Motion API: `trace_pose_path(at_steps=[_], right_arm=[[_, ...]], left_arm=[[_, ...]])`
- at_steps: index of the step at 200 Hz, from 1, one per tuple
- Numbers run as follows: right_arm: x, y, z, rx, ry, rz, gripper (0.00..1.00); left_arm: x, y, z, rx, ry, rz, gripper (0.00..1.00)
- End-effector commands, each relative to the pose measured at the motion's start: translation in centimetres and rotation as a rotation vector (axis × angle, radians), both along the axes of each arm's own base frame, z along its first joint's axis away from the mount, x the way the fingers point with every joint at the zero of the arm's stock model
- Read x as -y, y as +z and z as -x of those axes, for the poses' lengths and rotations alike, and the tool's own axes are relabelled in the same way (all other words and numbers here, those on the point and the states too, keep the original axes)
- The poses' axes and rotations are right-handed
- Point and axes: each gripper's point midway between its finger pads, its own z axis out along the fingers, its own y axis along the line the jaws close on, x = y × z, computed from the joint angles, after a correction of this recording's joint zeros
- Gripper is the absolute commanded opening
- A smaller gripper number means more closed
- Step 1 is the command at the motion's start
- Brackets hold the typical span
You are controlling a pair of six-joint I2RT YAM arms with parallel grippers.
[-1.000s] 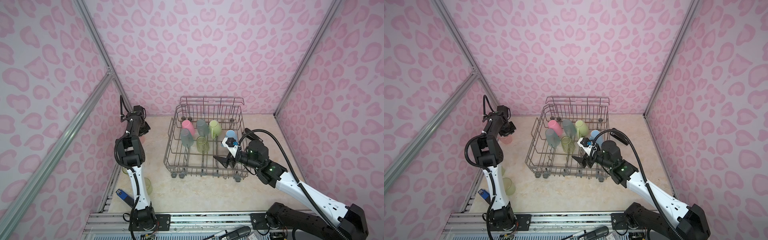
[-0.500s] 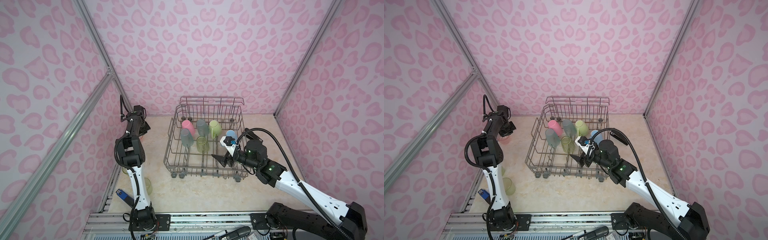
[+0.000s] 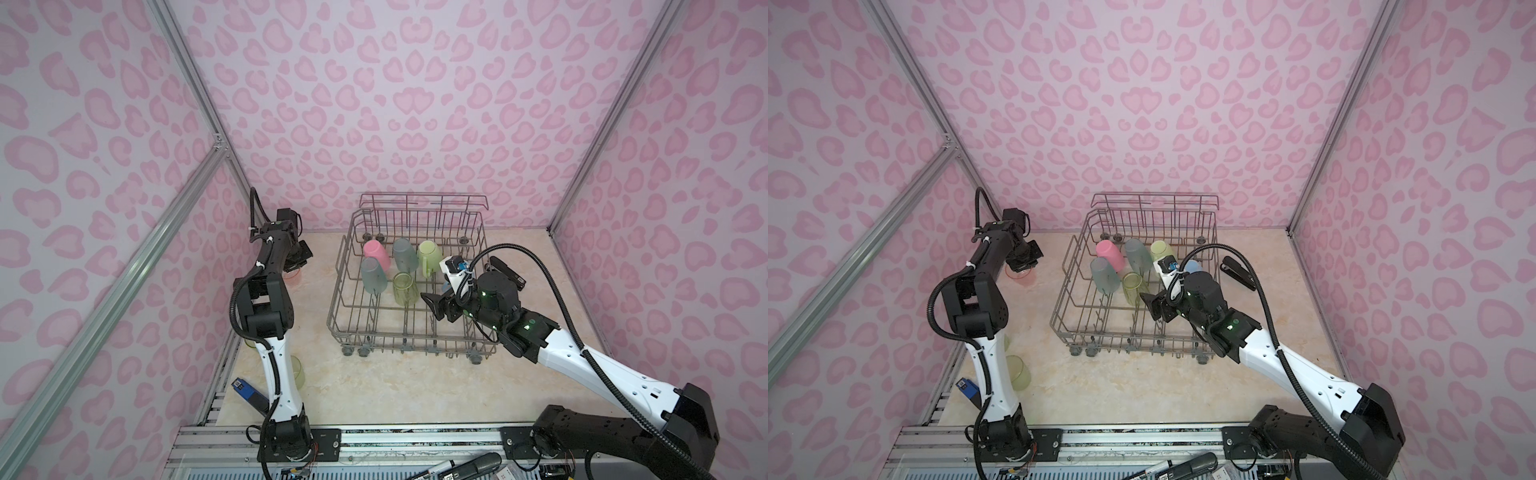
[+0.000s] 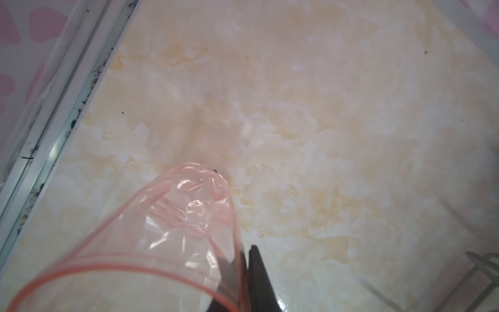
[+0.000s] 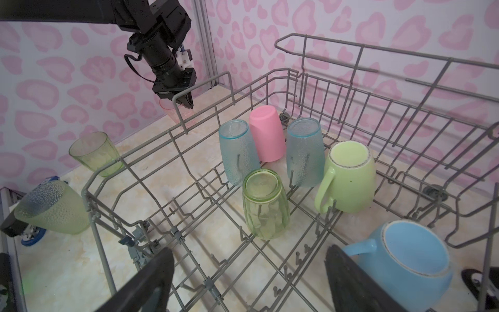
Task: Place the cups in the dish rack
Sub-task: 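Lift the pink-rimmed cup toward the rack with the left gripper while the right gripper approaches, then grasp the pink-rimmed cup with the right gripper beside the left gripper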
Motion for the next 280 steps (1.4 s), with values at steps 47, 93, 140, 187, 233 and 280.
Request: trace_pose_path(at_steps=[47,93,140,187,233,280], right_arm=[[-0.8,0.0,-0.7,-0.114,-0.095,-0.079,0.87],[-0.3,0.3,-1.0,-0.135,-0.145,-0.096,0.87],[-0.6,1.1,-2.2,-0.175,-0.21,-0.142,0.86],[-1.7,3.0,-2.8,-0.204,-0.22,-0.283,0.86],[-3.0,4.6,-3.3,-0.273,-0.198,-0.46,0.86],[-3.4,5.8,-4.5,-0.382,-0.187,-0.708,0.87]], left_arm=[[2.5,22.4,4.2,0.482,-0.059,0.002,0.04],[3.2,24.0,5.7,0.524,-0.081,0.02,0.05],[6.1,27.1,7.7,0.625,-0.165,0.094,0.05],[11.0,29.2,9.8,0.724,-0.312,0.281,0.06],[16.3,30.2,12.0,0.797,-0.486,0.479,0.08],[22.0,29.6,13.7,0.813,-0.622,0.663,0.09]])
